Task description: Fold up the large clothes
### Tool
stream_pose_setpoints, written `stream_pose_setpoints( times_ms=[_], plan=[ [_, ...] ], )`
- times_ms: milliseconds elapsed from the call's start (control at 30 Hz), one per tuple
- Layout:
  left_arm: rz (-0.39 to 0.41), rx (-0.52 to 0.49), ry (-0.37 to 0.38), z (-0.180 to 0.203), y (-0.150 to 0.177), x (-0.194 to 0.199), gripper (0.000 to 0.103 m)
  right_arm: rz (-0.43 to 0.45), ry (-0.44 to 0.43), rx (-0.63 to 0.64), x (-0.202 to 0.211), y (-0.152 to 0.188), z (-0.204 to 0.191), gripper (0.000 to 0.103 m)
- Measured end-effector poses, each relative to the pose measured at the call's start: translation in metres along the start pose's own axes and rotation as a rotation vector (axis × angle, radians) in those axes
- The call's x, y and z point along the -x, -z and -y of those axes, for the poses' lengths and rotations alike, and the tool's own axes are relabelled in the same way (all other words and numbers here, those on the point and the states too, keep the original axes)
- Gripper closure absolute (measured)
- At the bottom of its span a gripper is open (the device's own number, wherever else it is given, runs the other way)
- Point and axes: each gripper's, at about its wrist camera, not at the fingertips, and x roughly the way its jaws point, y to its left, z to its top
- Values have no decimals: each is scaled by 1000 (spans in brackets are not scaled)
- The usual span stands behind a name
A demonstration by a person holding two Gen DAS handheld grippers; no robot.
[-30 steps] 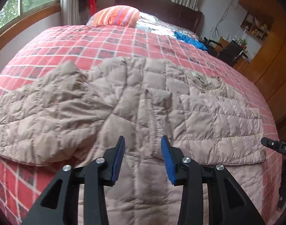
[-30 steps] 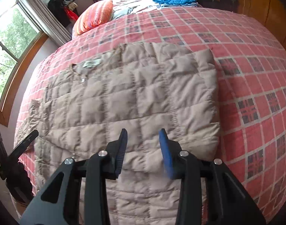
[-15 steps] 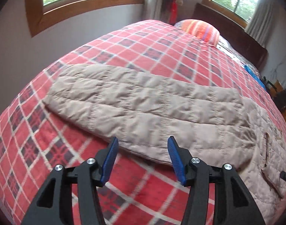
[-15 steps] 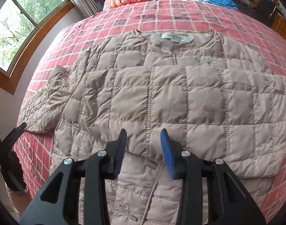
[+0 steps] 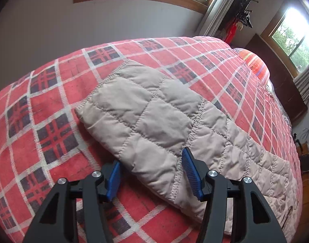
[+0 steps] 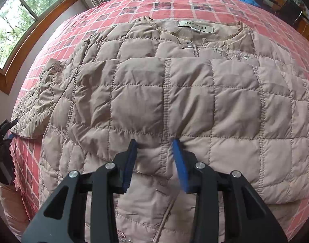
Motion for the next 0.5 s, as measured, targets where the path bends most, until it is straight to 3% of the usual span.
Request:
stream_pose_setpoints(
  times_ms=[67, 133, 333, 500],
  plan=[
    [11, -4, -31, 3, -2, -2, 66, 0, -6, -2, 0, 0, 1, 66],
    [19, 0, -20, 4, -4, -2, 92, 1, -6, 2, 0, 0, 1, 66],
    [89, -54, 9, 20, 1, 18, 97, 6, -18, 8, 0, 3, 2, 66],
    [176, -145, 110, 52, 15, 63, 98, 2, -22, 6, 1, 2, 4, 66]
  ],
)
